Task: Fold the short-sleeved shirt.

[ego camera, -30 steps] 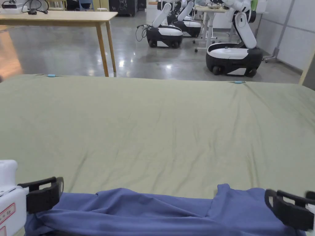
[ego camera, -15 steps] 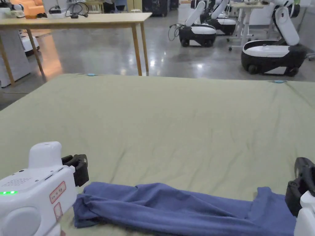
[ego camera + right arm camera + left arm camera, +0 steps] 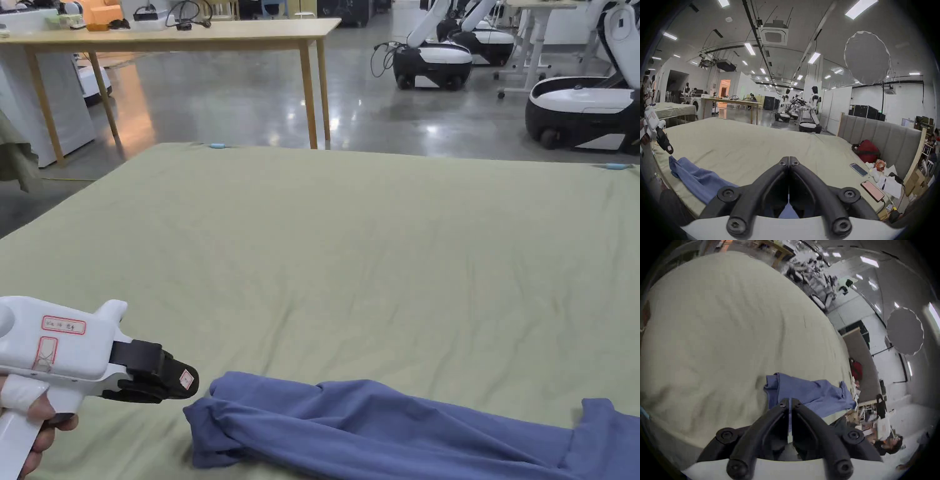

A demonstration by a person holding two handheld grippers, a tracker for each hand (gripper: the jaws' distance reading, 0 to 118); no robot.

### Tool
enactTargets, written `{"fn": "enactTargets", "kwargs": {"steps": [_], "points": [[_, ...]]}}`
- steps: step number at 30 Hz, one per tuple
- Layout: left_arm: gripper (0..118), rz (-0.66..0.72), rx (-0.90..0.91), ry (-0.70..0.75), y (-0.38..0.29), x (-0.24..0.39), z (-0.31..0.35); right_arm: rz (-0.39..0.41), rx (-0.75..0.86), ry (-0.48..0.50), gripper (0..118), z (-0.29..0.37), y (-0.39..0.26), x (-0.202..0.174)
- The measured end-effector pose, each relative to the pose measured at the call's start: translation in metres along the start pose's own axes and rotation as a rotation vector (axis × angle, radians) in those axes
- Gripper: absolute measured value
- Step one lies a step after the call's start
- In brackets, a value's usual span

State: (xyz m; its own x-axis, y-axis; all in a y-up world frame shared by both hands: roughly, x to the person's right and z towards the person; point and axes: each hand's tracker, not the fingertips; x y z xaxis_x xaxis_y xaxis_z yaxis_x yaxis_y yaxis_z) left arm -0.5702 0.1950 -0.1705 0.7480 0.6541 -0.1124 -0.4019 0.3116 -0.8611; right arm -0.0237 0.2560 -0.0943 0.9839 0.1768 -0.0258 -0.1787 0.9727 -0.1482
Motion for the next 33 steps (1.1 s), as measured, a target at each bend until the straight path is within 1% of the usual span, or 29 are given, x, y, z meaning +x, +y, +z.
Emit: {"fn": "enactTargets", "kwargs": {"steps": [2, 3, 4, 5, 6, 7, 9, 10, 13, 14, 16, 17, 19, 20, 22, 23, 24, 26, 29, 33], "points": [[9, -0.007, -0.019, -0.013, 0.001, -0.002, -0.01, -0.012, -0.008, 0.004, 0, -0.001, 0.0, 0.0], [15, 0.012, -0.045, -0.029, 0.001, -0.005, -0.015, -0.011, -0.013, 0.003, 0, -0.001, 0.001, -0.001], [25, 0.03, -0.069, -0.061, 0.0, -0.008, -0.02, -0.002, -0.016, 0.0, 0, -0.001, 0.002, -0.002], [60, 0.036, -0.067, -0.07, -0.001, -0.01, -0.023, 0.004, -0.016, -0.001, 0, -0.001, 0.001, -0.002], [99, 0.031, -0.051, -0.074, -0.001, -0.014, -0.024, 0.006, -0.02, -0.001, 0, -0.002, 0.002, -0.002], [118, 0.038, -0.045, -0.091, -0.002, -0.017, -0.029, 0.005, -0.027, -0.003, 0, -0.002, 0.002, -0.002], [116, 0.048, -0.045, -0.119, -0.006, -0.023, -0.035, -0.002, -0.043, -0.002, 0, -0.006, 0.001, -0.003], [116, 0.107, -0.061, -0.145, -0.003, -0.028, -0.034, -0.008, -0.057, -0.002, 0, -0.008, 0.001, -0.004], [114, 0.121, -0.099, -0.184, -0.007, -0.033, -0.046, -0.02, -0.078, 0.002, 0, -0.012, 0.0, -0.004], [112, 0.126, -0.108, -0.194, -0.009, -0.028, -0.058, -0.023, -0.079, 0.001, 0, -0.011, -0.001, -0.005], [104, 0.117, -0.165, -0.262, -0.013, -0.025, -0.074, -0.019, -0.083, 0.005, 0, -0.012, -0.006, -0.002], [101, 0.115, -0.177, -0.251, -0.015, -0.024, -0.08, -0.018, -0.084, 0.005, 0, -0.011, -0.006, -0.003], [99, 0.098, -0.162, -0.242, -0.013, -0.021, -0.086, -0.017, -0.086, 0.01, 0, -0.01, -0.007, -0.004], [80, 0.099, -0.155, -0.244, -0.011, -0.02, -0.085, -0.019, -0.09, 0.013, 0, -0.01, -0.007, -0.004], [3, 0.047, -0.101, -0.145, -0.007, -0.018, -0.08, -0.035, -0.098, 0.024, 0, -0.009, -0.008, -0.003], [4, 0.054, -0.104, -0.115, -0.007, -0.02, -0.08, -0.036, -0.1, 0.028, 0, -0.009, -0.008, -0.003], [4, 0.107, -0.153, -0.162, -0.007, -0.023, -0.082, -0.035, -0.101, 0.028, 0, -0.009, -0.009, -0.003], [4, 0.053, -0.126, -0.147, -0.006, -0.019, -0.08, -0.041, -0.098, 0.029, 0, -0.007, -0.009, -0.003], [4, 0.078, -0.113, -0.15, -0.006, -0.017, -0.069, -0.054, -0.093, 0.026, 0, -0.007, -0.005, -0.002], [4, 0.094, -0.013, -0.123, -0.005, -0.017, -0.032, -0.054, -0.082, 0.026, 0, -0.007, -0.002, 0.009]]}}
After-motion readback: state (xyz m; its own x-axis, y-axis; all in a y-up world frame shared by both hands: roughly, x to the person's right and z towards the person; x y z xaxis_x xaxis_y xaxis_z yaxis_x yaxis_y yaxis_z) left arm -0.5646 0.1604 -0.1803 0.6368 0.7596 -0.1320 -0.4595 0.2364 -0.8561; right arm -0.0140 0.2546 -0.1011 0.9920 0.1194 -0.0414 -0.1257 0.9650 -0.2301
